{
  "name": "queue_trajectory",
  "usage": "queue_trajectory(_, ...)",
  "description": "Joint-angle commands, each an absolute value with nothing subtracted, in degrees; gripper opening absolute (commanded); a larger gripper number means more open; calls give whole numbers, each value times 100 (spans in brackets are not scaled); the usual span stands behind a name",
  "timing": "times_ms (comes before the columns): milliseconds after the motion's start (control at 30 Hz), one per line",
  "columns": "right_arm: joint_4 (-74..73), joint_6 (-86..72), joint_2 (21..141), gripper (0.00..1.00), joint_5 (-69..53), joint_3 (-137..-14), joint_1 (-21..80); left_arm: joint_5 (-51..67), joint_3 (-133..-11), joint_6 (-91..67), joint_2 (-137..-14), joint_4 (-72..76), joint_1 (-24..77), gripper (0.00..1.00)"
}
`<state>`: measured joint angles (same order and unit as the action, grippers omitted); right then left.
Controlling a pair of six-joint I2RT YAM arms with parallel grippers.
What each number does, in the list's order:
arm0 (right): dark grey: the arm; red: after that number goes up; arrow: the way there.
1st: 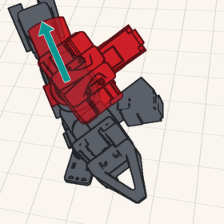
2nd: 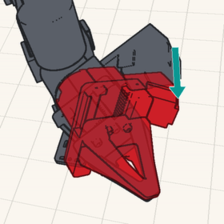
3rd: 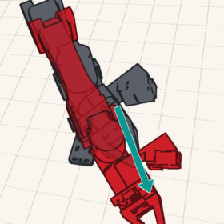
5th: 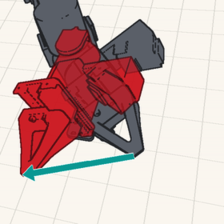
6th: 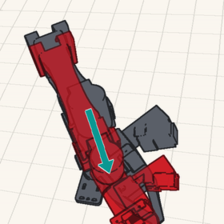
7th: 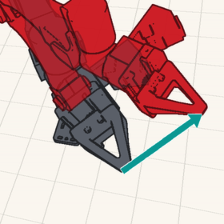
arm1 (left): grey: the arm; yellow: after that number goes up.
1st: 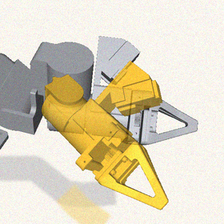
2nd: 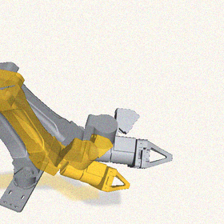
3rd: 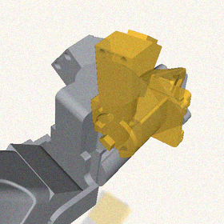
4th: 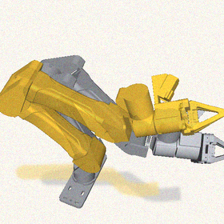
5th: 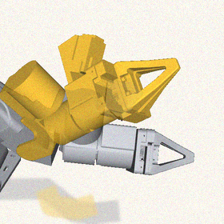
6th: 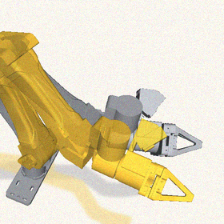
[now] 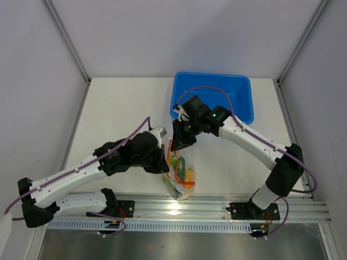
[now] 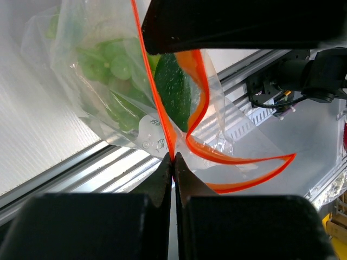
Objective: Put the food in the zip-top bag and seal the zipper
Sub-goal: Zip the zipper food storage bag at the center of the board.
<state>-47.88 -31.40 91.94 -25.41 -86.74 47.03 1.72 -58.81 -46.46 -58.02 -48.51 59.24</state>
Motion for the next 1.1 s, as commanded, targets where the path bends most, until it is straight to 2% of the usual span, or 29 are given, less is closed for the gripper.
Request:
queue_trajectory(0,-5009,-3120,9343,17,-2470,-8930,4737,211,-5880,-4535,-5669,-4729,5933,1)
queue_trajectory(33,-5027,-3120,9351,10,-2452,-8964,4729,211,-5897,-4518,-5678,-4729,5933,1)
queue_trajectory(133,-5089,-3138,9334,0,-2417,-8991,4720,193,-5932,-4474,-5686,-4746,5933,1)
queue_trajectory(333,-5133,-3453,9115,0,-2513,-9070,4614,167,-6143,-4316,-5792,-4773,5924,1)
queue_trajectory(633,-4843,-4420,8921,0,-3304,-9149,4614,264,-6724,-3947,-6187,-4808,5924,1)
queue_trajectory(700,-4764,-4639,8912,0,-3313,-9184,4649,264,-6794,-3929,-6223,-4825,5924,6)
queue_trajectory(800,-4781,-4798,8877,0,-3191,-9202,4693,229,-6803,-3937,-6188,-4790,5924,22)
queue_trajectory(833,-4799,-4816,8877,0,-3130,-9202,4702,229,-6777,-3946,-6144,-4781,5924,33)
queue_trajectory(900,-4834,-4886,8859,0,-3076,-9185,4711,211,-6768,-3964,-6100,-4764,5924,48)
queue_trajectory(967,-4834,-4948,8851,0,-2980,-9167,4728,185,-6741,-3981,-6038,-4772,5924,55)
queue_trajectory(1000,-4834,-5009,8851,0,-2927,-9167,4729,176,-6715,-3999,-6021,-4781,5924,62)
queue_trajectory(1067,-4817,-5106,8824,0,-2778,-9184,4737,184,-6715,-4025,-5986,-4773,5924,66)
